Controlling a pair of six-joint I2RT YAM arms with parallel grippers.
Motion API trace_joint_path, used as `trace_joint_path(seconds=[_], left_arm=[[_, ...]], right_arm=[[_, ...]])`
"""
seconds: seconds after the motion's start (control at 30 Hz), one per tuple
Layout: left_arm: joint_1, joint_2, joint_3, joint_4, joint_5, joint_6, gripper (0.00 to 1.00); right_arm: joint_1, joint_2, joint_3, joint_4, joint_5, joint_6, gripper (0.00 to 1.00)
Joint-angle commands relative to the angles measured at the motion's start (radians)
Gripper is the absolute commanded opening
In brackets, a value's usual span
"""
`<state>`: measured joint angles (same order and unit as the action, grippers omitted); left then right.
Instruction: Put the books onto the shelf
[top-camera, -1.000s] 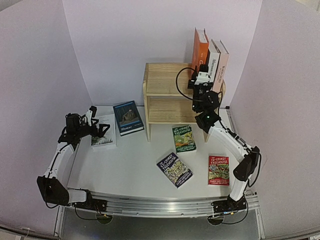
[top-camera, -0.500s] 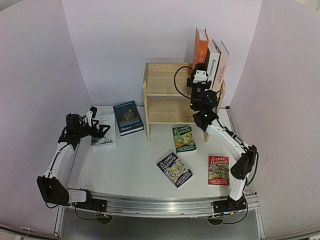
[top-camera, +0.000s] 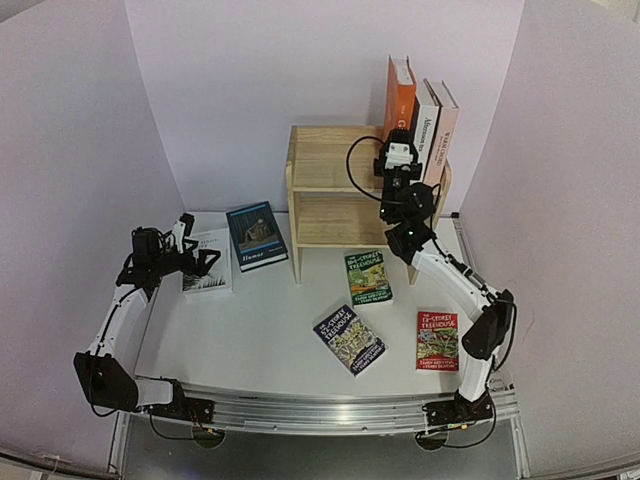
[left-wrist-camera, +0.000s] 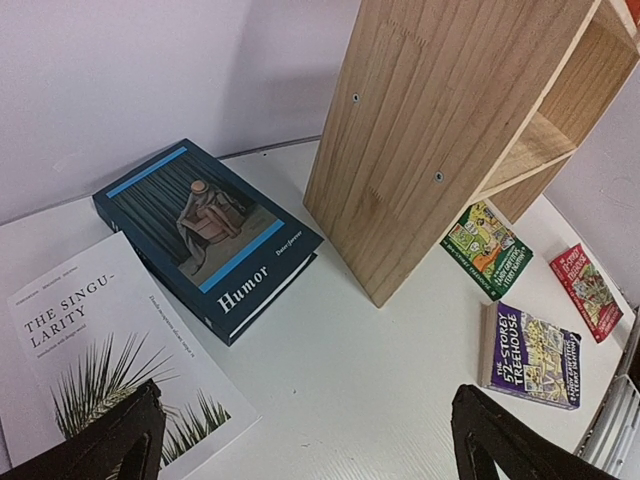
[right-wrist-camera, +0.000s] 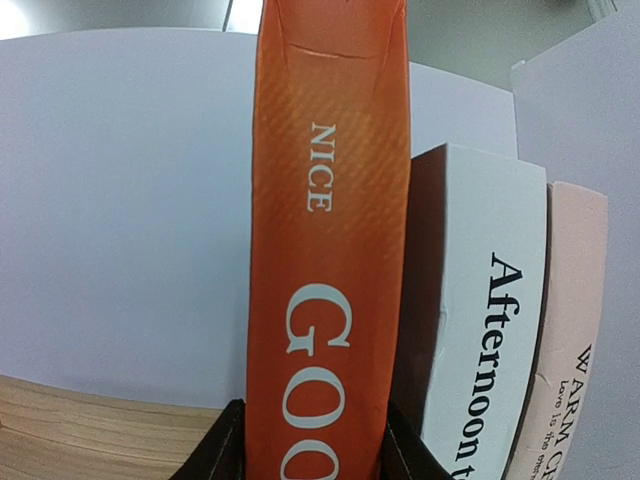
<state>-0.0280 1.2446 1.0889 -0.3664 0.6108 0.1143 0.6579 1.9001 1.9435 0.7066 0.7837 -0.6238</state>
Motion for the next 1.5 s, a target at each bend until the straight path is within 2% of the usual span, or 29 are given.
trace_joint_path(seconds=[0.0, 0.6, 1.13, 1.23, 1.33, 1.47], left_arm=[[-0.004, -0.014, 0.017, 0.009, 0.028, 0.006, 1.00], [-0.003, -0.019, 0.013, 0.000, 0.039, 0.007, 1.00], [-0.003, -0.005, 0.025, -0.015, 0.048, 0.013, 1.00], [-0.004, -0.007, 0.026, -0.016, 0.050, 0.014, 1.00], [-0.003, -0.005, 0.025, -0.020, 0.053, 0.016, 1.00], [-0.004, -0.005, 0.023, -0.021, 0.054, 0.016, 1.00]], right_arm=[[-0.002, -0.076, -0.032, 0.038, 0.031, -0.014, 0.39], [-0.001, -0.118, -0.103, 0.074, 0.057, 0.013, 0.39], [0.003, -0.105, -0.106, 0.079, 0.064, 0.018, 0.45], [0.003, -0.107, -0.107, 0.079, 0.058, 0.024, 0.49], [0.004, -0.112, -0.112, 0.079, 0.051, 0.024, 0.59], [0.005, -0.113, -0.113, 0.079, 0.047, 0.019, 0.62]])
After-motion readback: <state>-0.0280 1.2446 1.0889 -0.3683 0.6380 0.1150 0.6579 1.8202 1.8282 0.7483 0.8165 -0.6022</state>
